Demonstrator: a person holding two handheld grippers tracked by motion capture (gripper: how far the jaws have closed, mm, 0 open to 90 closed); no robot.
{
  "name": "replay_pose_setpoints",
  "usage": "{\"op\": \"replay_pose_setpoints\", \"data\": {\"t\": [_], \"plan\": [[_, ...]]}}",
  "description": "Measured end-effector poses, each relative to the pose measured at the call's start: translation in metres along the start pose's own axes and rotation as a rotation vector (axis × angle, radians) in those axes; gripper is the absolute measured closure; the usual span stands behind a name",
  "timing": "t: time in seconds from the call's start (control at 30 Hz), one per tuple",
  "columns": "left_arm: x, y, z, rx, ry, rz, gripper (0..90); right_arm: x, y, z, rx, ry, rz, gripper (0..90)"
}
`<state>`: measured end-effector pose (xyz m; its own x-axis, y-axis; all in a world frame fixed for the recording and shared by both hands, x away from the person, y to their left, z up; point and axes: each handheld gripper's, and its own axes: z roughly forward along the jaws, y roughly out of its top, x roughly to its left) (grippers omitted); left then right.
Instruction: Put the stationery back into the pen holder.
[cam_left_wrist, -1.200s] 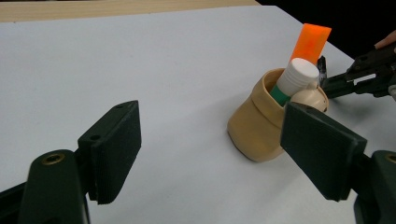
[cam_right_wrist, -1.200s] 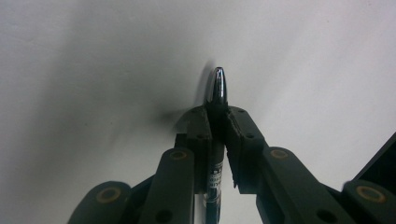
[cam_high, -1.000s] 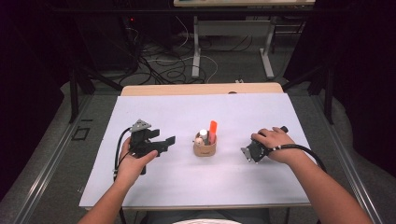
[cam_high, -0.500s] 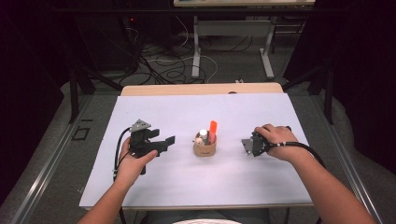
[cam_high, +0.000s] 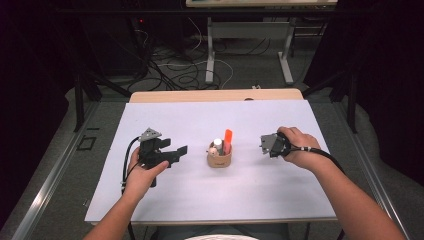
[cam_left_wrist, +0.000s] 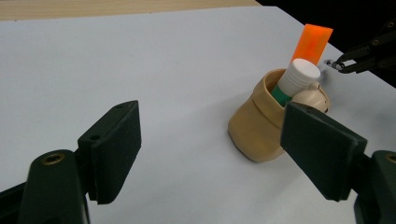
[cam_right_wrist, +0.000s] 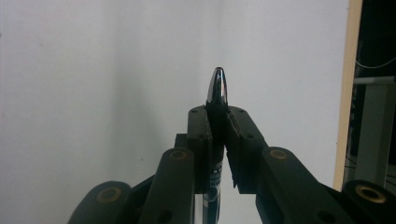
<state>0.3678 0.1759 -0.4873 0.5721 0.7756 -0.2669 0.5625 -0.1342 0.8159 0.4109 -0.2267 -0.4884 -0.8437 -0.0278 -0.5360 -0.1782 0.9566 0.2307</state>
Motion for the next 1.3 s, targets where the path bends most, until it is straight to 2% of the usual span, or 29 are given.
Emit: {"op": "replay_pose_setpoints", "data": {"t": [0.07, 0.13, 0.17, 0.27, 0.37, 0.4, 0.43, 0.6, 0.93, 1.1, 1.3], "plan": [[0.000, 0.000, 0.000, -0.001, 0.000, -0.004, 20.5, -0.003, 0.001, -0.003, -0.010, 0.003, 0.032, 80.4], [0.001, 0.001, 0.000, 0.001, -0.005, -0.009, 20.4, -0.005, 0.003, -0.005, -0.045, 0.009, 0.075, 80.4], [0.001, 0.000, 0.001, -0.003, -0.004, -0.012, 20.2, -0.006, 0.004, -0.008, -0.037, 0.025, 0.084, 80.4], [0.001, 0.000, 0.001, -0.003, -0.005, -0.018, 19.5, -0.008, 0.006, -0.011, -0.058, 0.029, 0.115, 80.4], [0.002, 0.000, 0.002, 0.000, -0.007, -0.026, 19.0, -0.010, 0.009, -0.014, -0.079, 0.015, 0.144, 80.4], [0.002, 0.000, 0.002, 0.003, -0.003, -0.026, 19.0, -0.011, 0.009, -0.015, -0.086, 0.027, 0.175, 80.4], [0.002, 0.000, 0.001, 0.008, -0.001, -0.028, 19.0, -0.010, 0.009, -0.013, -0.133, 0.004, 0.203, 80.4], [0.003, 0.001, 0.000, 0.003, 0.010, -0.027, 17.6, -0.013, 0.010, -0.018, -0.188, 0.005, 0.298, 80.4], [0.004, 0.000, 0.000, 0.010, 0.025, 0.004, 17.0, -0.016, 0.013, -0.026, -0.293, 0.001, 0.461, 80.4], [0.004, 0.000, -0.001, 0.013, 0.023, 0.011, 16.8, -0.015, 0.017, -0.029, -0.343, -0.003, 0.511, 80.4], [0.004, -0.001, 0.000, 0.017, 0.025, 0.025, 16.6, -0.013, 0.020, -0.033, -0.431, -0.030, 0.634, 80.3]]}}
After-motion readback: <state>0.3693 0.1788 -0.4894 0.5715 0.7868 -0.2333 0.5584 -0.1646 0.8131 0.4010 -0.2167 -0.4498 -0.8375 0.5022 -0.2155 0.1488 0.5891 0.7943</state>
